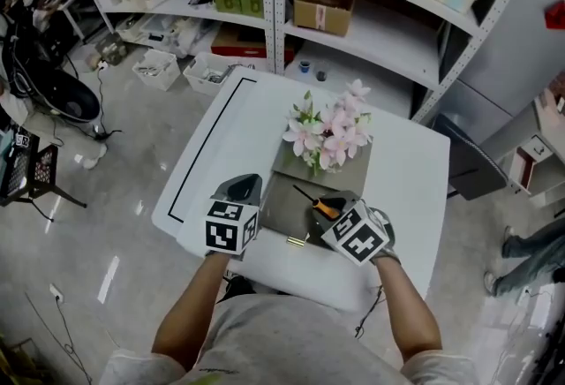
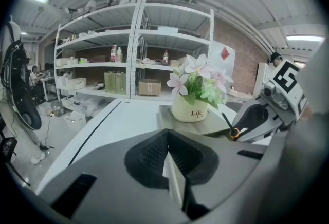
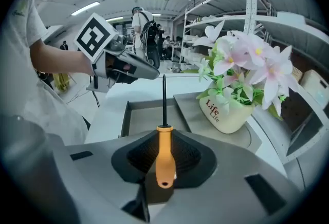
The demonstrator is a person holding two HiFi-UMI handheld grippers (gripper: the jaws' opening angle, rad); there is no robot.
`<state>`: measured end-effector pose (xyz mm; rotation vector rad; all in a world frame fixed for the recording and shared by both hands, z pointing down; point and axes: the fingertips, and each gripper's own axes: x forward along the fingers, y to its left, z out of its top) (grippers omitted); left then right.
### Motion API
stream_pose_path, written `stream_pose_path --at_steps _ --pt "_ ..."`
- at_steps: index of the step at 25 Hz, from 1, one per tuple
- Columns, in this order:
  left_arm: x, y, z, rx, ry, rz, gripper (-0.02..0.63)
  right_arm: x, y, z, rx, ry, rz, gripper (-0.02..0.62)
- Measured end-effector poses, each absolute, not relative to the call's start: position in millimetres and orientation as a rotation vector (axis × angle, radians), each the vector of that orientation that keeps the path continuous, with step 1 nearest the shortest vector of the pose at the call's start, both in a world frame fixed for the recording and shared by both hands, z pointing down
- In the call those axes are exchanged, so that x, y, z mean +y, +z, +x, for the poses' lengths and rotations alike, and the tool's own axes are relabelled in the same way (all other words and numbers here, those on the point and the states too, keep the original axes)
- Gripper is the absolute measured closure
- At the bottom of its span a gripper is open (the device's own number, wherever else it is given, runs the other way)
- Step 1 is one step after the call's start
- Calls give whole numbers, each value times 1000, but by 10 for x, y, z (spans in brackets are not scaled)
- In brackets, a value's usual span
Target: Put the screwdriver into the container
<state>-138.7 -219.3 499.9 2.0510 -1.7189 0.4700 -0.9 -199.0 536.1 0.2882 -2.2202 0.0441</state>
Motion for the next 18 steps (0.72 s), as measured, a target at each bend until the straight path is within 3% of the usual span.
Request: stream_pose_path --at_steps 18 --pt "-2245 5124 -1544 -1460 463 2206 603 -1916 5926 -111 -1815 -8 280 520"
